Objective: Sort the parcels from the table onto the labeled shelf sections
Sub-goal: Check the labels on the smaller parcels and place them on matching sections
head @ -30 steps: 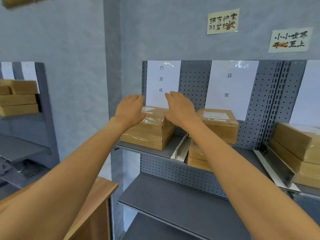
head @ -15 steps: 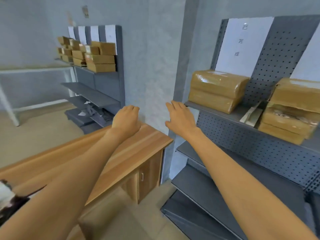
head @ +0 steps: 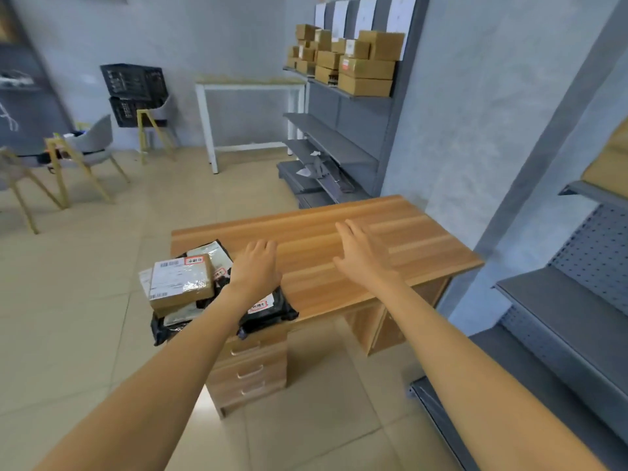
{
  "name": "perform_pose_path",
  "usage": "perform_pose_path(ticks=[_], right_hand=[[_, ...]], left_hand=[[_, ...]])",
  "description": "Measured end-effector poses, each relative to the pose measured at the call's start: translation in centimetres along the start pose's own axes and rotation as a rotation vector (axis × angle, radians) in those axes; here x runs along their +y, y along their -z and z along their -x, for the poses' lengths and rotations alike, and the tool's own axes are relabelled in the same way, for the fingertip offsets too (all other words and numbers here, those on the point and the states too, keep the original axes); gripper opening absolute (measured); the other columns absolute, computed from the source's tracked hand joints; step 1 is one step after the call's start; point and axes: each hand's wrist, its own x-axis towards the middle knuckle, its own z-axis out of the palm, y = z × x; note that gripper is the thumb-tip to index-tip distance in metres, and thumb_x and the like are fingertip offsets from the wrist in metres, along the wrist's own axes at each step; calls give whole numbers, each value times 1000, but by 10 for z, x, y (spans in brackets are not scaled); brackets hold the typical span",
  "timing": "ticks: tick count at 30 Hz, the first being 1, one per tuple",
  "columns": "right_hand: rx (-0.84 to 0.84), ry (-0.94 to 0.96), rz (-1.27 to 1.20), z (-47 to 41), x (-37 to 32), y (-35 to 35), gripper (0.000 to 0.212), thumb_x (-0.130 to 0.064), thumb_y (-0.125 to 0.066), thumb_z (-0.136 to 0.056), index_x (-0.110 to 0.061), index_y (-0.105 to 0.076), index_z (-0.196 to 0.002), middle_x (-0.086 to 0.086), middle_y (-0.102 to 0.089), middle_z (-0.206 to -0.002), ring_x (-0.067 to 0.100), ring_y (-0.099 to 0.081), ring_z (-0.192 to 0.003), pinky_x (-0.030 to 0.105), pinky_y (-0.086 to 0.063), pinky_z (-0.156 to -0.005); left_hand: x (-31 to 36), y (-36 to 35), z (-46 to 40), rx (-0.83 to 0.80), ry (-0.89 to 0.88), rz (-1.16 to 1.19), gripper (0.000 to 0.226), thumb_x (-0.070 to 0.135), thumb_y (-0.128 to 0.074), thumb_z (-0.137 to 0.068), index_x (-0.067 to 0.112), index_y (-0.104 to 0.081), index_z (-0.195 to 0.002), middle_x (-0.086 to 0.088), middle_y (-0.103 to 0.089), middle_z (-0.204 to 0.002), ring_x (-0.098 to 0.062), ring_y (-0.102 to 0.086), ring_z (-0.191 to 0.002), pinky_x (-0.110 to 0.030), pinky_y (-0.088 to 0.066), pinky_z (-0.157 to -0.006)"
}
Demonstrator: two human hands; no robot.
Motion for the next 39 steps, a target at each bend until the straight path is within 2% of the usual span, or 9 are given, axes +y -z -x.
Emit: perform_pose_path(ticks=[6, 9, 13, 16, 18, 22, 25, 35, 39], right_hand=[[-57, 124, -41, -33, -55, -36, 69, -26, -62, -91, -11, -28, -149, 7, -31, -153, 25, -30, -141, 38, -28, -113], [-75, 194, -58, -55, -77, -57, 67, -23, -64, -90, -12, -31, -148, 6, -35, -150, 24, -34, -138, 36, -31, -112], [-125, 279, -98, -90, -103, -81, 70, -22, -62, -92, -12, -26, -150, 7, -29, -155, 25, -28, -142, 37, -26, -115], [-174, 331, -123, -117, -115, -98, 72, -27, -62, -92, -12, -24, -151, 7, -25, -157, 25, -23, -144, 39, -22, -116], [-197, 360, -149, -135, -121, -110, 73, -27, -62, -92, -12, -22, -152, 7, -22, -158, 25, -22, -145, 39, -25, -115], [-222, 398, -193, -162, -132, -131, 68, -27, -64, -90, -13, -29, -148, 6, -35, -150, 26, -34, -137, 38, -35, -108], [-254, 442, -201, -177, -143, -148, 65, -27, -63, -91, -13, -32, -147, 6, -40, -146, 26, -38, -134, 36, -33, -108], [-345, 468, -225, -207, -177, -200, 64, -25, -62, -90, -10, -34, -146, 6, -40, -147, 25, -36, -135, 34, -33, -107], [-354, 421, -236, -215, -187, -224, 56, -25, -62, -89, -11, -41, -139, 5, -47, -138, 24, -41, -128, 34, -39, -99]], left_hand=[[-53, -5, 10, 1, 154, 3, 46, 19, -59, -88, 8, -46, -132, -8, -51, -133, -27, -46, -123, -34, -42, -94], [-78, -10, 7, 4, 231, 17, 43, 19, -59, -88, 7, -48, -128, -10, -53, -130, -30, -48, -120, -36, -42, -92], [-115, -17, -3, 15, 314, -12, 33, 18, -53, -89, 8, -51, -121, -10, -56, -124, -29, -50, -113, -35, -43, -89], [-137, -20, -14, -11, 393, -17, 42, 17, -55, -89, 6, -47, -129, -10, -53, -129, -30, -47, -120, -35, -41, -95], [-151, -23, -21, -19, 440, -18, 47, 16, -58, -87, 6, -46, -132, -10, -51, -132, -29, -46, -122, -34, -40, -96], [-178, -36, -28, -52, 565, 36, 51, 18, -58, -87, 5, -43, -134, -11, -50, -133, -29, -45, -122, -35, -40, -97], [-197, -46, -29, -53, 638, 60, 54, 19, -58, -87, 4, -42, -136, -14, -47, -136, -31, -42, -126, -36, -37, -100], [-250, -69, -36, -106, 753, 131, 62, 24, -58, -88, 7, -36, -143, -11, -43, -143, -29, -40, -130, -38, -39, -103], [-272, -83, -40, -130, 771, 173, 57, 26, -58, -89, 6, -40, -139, -11, -48, -137, -28, -43, -125, -37, -42, -95]])
